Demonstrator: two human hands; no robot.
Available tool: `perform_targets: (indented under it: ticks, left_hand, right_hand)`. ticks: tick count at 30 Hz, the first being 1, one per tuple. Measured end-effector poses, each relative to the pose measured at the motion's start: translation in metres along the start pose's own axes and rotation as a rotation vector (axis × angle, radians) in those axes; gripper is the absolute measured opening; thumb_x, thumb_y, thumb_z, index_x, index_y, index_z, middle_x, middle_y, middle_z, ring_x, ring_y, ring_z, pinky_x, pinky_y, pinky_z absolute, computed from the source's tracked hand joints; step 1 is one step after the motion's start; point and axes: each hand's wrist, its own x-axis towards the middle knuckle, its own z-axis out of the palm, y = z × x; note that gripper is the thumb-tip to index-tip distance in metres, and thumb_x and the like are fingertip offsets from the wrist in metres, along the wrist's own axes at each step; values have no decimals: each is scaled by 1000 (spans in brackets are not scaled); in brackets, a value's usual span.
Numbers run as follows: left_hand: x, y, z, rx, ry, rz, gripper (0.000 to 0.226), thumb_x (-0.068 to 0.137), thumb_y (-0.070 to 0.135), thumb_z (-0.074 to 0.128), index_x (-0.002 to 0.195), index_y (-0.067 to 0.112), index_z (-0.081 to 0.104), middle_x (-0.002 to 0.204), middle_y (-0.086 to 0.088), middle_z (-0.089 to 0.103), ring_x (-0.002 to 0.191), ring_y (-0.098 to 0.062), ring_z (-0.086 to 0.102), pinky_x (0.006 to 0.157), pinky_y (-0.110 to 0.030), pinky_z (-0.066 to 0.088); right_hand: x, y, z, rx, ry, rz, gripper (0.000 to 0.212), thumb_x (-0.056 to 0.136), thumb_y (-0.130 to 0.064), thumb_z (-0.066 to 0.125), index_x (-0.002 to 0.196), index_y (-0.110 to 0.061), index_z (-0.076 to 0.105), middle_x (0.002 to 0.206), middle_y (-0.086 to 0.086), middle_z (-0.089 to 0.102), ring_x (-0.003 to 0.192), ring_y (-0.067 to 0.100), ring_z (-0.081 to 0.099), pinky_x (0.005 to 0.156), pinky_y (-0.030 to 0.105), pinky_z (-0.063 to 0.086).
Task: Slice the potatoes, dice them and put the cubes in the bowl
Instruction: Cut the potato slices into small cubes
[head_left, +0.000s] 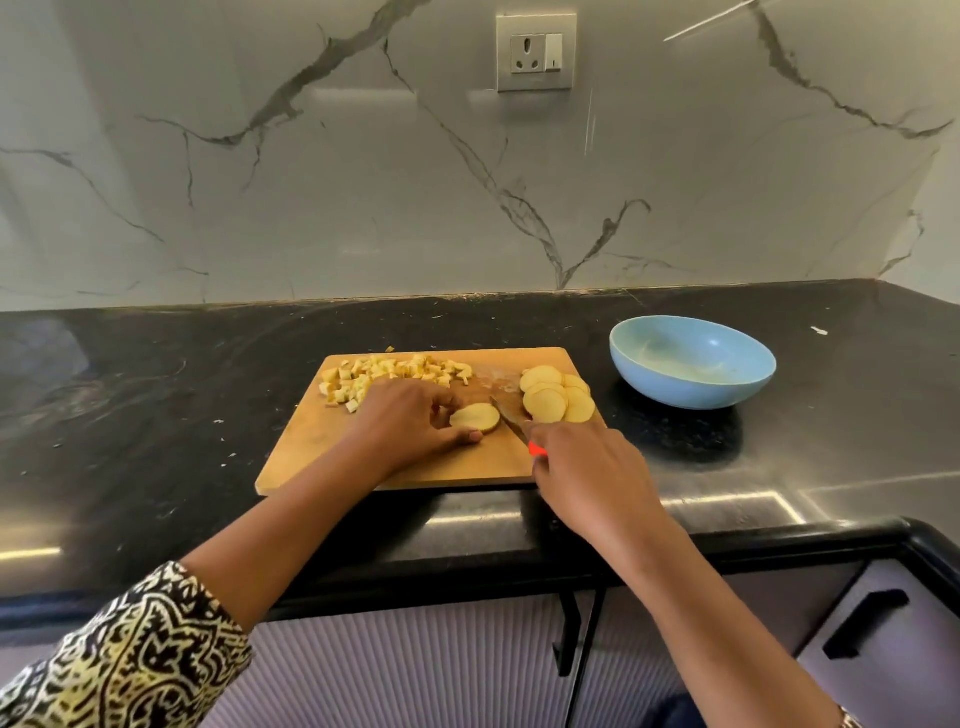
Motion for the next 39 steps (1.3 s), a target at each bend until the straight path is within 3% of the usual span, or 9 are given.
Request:
perform_targets:
  ticks: [5,12,17,21,26,29,31,34,39]
  left_hand:
    - [-3,1,-2,-61,5,15,46,81,59,61,112,27,68,105,6,71,96,-8,62,93,-30,47]
    - [-2,1,0,-29,-2,29,45,82,60,58,111,27,69,109,6,69,101,-9,59,96,-31,45]
    - [0,2,2,20,2,25,46,82,62,56,111,28,69,115,6,68,105,-12,56,95,-34,43]
    - [0,1,2,38,-14,16,47,83,63,54,112,29,68,115,4,67,103,-12,55,91,-33,45]
    - [-1,2,-2,36,-36,-5,48,82,63,55,115,30,67,111,2,67,99,-12,55,90,-32,46]
    - [-4,-1,-7,16,-48,-15,48,80,61,57,113,29,68,109,4,68,99,-12,56,91,-33,45]
    - [-4,-3,-8,-4,-34,-15,45,79,61,60,109,29,70,108,5,69,98,-11,57,92,-34,46]
    - [-3,-3,-8,-18,-30,-5,41,79,59,62,107,30,71,109,7,69,97,-11,55,93,-36,44]
    - [-1,-4,-4,2,-8,-4,38,79,59,62,104,33,72,105,5,70,95,-11,54,90,-36,44]
  right_hand:
    - [4,3,-3,31,6,41,42,99,-21,40,139,-34,46,106,0,64,94,18,57,68,27,41]
    - [3,-7,-8,5,-74,0,34,97,-18,44,126,-29,59,95,0,65,83,18,59,64,28,45]
    - [19,-30,2,-99,-106,-60,20,98,-18,46,113,-16,59,70,-3,42,60,10,39,48,22,28]
    - [3,-20,5,-102,-99,-73,27,98,-16,43,121,-20,56,75,-5,46,69,13,45,52,23,31]
    - [-25,-3,-18,4,-91,-50,38,98,-23,43,133,-33,52,93,-5,65,79,14,59,70,30,52]
    - [-19,-3,-20,65,1,-51,40,98,-25,44,136,-36,49,74,-11,54,70,9,55,58,23,42]
    - [-12,-8,-16,86,8,-53,41,98,-25,45,138,-34,47,81,-10,59,70,7,54,56,20,38]
    - [-2,-16,-6,78,-47,-54,38,97,-25,47,134,-30,53,97,-5,66,77,11,58,65,26,49]
    - [22,-30,14,5,-75,-71,27,97,-24,47,121,-21,59,81,-4,51,74,12,51,57,23,37]
